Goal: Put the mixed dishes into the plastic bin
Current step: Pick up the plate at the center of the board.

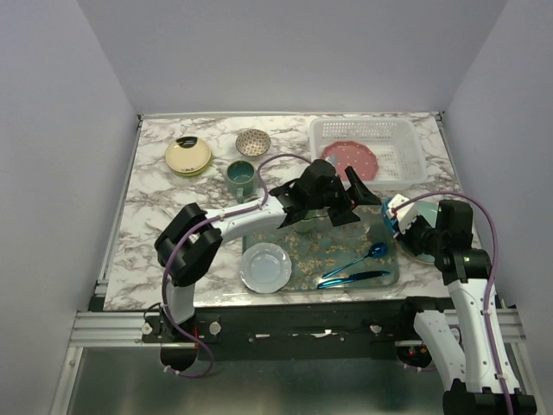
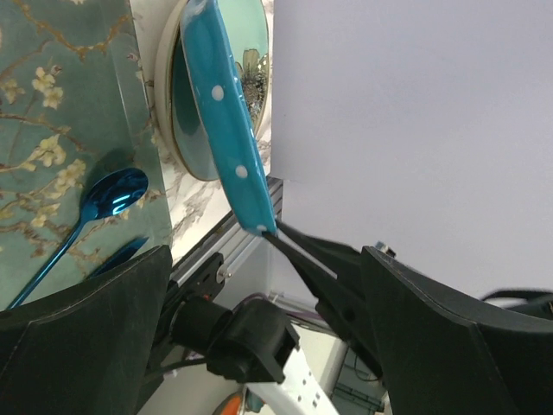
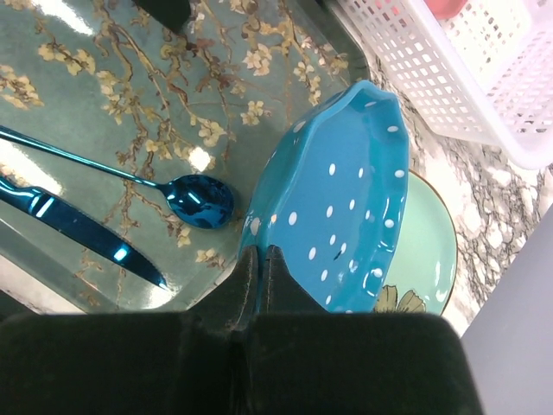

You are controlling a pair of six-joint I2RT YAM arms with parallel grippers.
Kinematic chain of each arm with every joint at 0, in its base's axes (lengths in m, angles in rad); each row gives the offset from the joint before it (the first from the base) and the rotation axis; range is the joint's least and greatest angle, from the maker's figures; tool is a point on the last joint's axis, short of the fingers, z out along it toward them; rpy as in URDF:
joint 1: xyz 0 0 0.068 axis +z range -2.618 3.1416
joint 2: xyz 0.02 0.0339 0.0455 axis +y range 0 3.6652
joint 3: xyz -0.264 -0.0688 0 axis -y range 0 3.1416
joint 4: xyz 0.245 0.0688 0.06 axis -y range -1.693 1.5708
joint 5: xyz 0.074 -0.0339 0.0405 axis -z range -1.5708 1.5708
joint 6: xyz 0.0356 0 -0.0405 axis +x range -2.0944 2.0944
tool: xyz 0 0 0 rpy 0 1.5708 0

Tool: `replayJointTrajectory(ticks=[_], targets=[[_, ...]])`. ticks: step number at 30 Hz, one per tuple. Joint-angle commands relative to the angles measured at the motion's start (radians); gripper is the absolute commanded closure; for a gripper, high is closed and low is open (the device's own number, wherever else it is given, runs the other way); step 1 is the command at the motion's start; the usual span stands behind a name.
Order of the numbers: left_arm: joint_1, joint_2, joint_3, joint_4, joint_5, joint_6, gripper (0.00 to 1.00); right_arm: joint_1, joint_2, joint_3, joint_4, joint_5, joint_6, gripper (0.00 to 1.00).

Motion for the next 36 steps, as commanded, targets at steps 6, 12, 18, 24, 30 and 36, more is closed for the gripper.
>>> replayJointTrajectory(ticks=[6, 12, 18, 24, 30, 36], targets=[[-0.069, 0.204, 0.224, -0.102, -0.069, -0.081, 0.01, 0.006, -0.038, 0.048, 0.056, -0.066, -0.006, 0.99], [-0.083, 0.262, 0.289, -0.162, -0.082, -0.098, 0.02, 0.006, -0.04, 0.065, 0.038, -0.101, -0.002, 1.0], [-0.086, 0.293, 0.341, -0.163, -0.077, -0.099, 0.15, 0.006, -0.043, 0.062, 0.027, -0.124, -0.003, 0.99], [-0.089, 0.302, 0.365, -0.154, -0.053, -0.098, 0.27, 0.006, -0.052, 0.071, 0.005, -0.144, -0.003, 1.0], [-0.094, 0.295, 0.362, -0.11, 0.002, -0.102, 0.39, 0.006, -0.058, 0.078, -0.021, -0.175, -0.003, 0.99], [-0.095, 0.262, 0.344, -0.021, 0.038, -0.101, 0.48, 0.006, -0.058, 0.094, -0.036, -0.213, 0.0, 0.99]])
